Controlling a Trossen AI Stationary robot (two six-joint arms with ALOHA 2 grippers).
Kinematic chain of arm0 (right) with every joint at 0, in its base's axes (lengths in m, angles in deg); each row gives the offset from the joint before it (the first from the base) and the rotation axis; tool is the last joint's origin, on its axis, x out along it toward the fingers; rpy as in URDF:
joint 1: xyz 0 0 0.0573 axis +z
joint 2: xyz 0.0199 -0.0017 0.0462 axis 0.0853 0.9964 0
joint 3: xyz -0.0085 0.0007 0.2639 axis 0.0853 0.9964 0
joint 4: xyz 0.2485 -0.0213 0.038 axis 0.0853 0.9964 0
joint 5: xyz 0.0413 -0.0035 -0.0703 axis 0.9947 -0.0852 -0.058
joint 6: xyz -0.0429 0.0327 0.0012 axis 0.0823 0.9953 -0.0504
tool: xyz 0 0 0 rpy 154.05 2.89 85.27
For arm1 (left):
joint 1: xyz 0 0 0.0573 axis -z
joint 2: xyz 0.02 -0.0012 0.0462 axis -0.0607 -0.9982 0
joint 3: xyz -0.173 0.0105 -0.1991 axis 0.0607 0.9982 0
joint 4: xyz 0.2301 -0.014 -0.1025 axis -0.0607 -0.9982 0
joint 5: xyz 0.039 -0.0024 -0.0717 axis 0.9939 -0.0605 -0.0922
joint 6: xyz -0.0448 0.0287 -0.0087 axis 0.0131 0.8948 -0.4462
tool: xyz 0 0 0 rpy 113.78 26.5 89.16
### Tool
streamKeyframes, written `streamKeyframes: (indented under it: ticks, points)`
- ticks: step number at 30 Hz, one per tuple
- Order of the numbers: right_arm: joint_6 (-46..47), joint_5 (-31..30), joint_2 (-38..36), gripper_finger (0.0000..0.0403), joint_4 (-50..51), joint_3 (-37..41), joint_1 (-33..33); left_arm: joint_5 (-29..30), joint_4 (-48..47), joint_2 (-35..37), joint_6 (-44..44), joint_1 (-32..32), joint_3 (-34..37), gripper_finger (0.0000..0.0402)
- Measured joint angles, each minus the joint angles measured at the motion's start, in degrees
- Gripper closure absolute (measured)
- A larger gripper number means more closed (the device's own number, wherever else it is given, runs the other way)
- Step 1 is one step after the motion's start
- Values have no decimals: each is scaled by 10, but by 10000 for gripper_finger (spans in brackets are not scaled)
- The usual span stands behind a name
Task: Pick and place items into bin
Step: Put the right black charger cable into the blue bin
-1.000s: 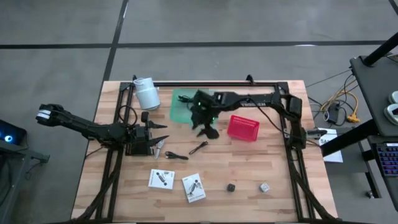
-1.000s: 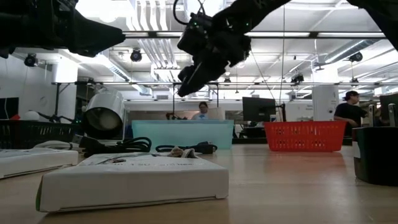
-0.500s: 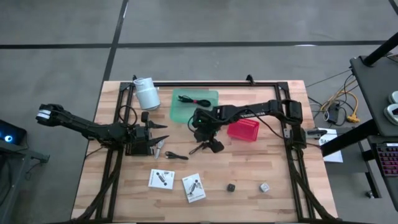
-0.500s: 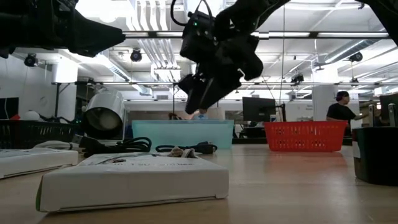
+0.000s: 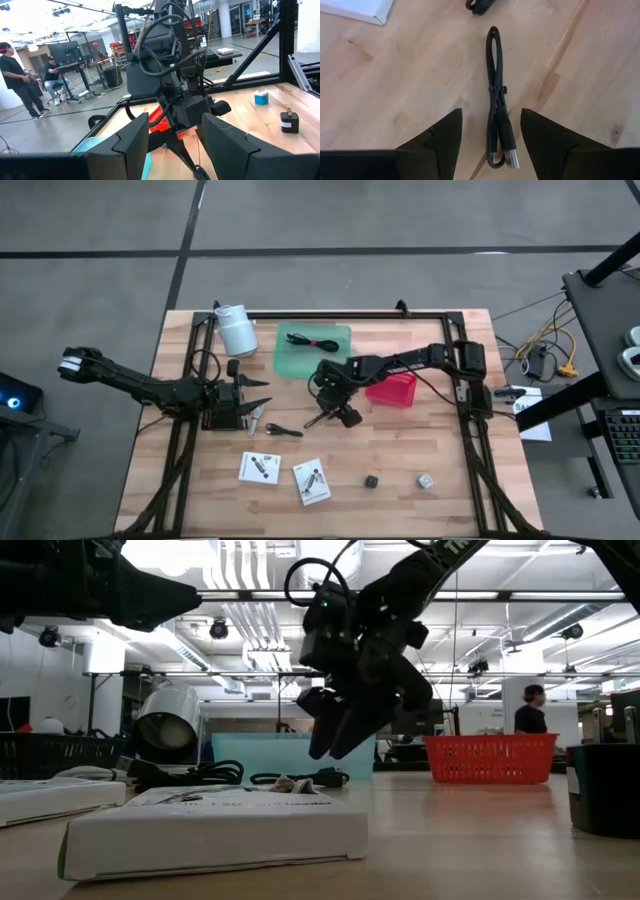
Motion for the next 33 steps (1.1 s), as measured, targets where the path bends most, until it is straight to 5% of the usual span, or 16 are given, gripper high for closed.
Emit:
streamKeyframes:
  ticks: [33]
  points:
    - [18,-85,1,287,-76,55,6,0,0,0,0,0,0,233]
